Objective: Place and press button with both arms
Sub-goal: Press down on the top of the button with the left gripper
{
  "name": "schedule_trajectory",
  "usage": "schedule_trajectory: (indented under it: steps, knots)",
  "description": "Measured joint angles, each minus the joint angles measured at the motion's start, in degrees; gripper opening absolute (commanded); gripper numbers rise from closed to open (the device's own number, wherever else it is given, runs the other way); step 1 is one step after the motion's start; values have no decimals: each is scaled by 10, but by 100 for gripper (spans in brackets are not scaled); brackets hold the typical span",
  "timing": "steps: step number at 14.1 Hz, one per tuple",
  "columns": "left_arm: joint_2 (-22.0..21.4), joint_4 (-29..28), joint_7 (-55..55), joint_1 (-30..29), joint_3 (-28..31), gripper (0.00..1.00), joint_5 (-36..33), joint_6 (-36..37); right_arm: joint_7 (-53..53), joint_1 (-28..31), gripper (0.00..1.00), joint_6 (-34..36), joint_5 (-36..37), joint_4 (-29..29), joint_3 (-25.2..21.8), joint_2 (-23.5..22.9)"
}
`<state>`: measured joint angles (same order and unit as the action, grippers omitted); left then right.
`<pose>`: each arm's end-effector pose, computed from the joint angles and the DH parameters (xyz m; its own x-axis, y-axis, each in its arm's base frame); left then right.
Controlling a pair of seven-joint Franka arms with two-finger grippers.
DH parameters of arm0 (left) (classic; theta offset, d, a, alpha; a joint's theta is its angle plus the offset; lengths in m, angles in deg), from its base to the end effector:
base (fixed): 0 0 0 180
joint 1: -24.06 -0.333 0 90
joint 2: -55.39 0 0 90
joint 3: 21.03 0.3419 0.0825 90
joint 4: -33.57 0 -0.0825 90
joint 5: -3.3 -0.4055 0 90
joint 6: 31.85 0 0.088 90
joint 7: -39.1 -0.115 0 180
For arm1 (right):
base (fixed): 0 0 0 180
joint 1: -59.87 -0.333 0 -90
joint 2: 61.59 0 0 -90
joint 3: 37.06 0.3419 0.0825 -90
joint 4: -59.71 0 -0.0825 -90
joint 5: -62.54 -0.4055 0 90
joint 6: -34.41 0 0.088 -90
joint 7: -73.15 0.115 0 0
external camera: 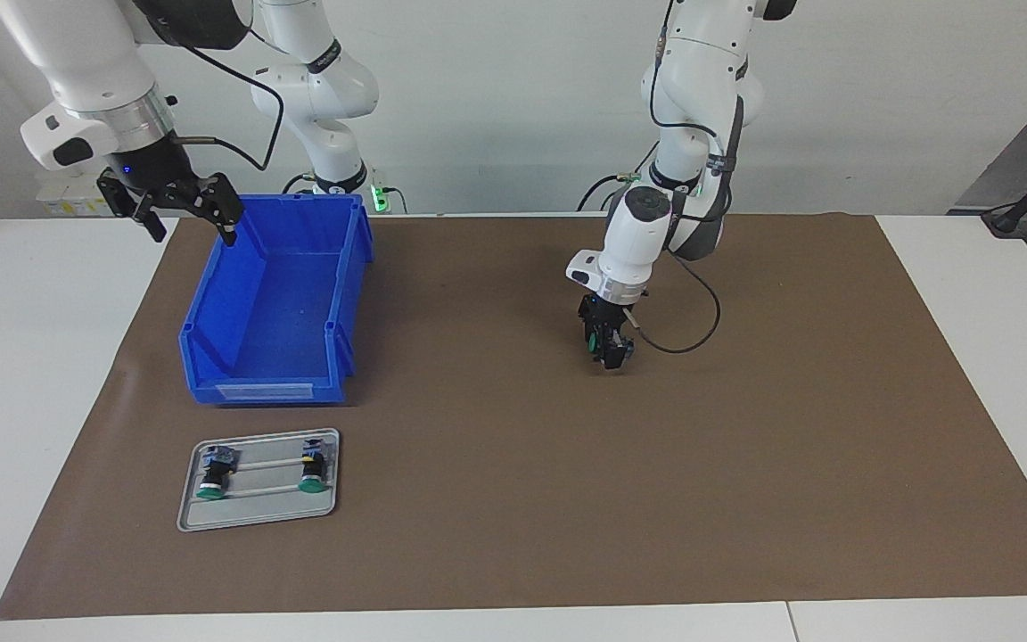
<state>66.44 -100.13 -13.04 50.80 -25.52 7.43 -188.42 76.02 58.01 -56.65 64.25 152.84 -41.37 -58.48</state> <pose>0.4780 -0.2870 0.2749 0.1677 -0.9712 0.1693 -0.9737 -0.1900 -0.1256 0.5588 -0.0285 0.6478 0.9956 -0.0921 0.0193 -0.0926 -0.9954 0.0248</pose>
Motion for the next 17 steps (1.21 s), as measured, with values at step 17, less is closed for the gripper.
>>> schedule_trajectory:
  steps: [17]
  knots:
    - [3,104,0,0,4,0,0,148,0,0,100,0,0,0,1,1]
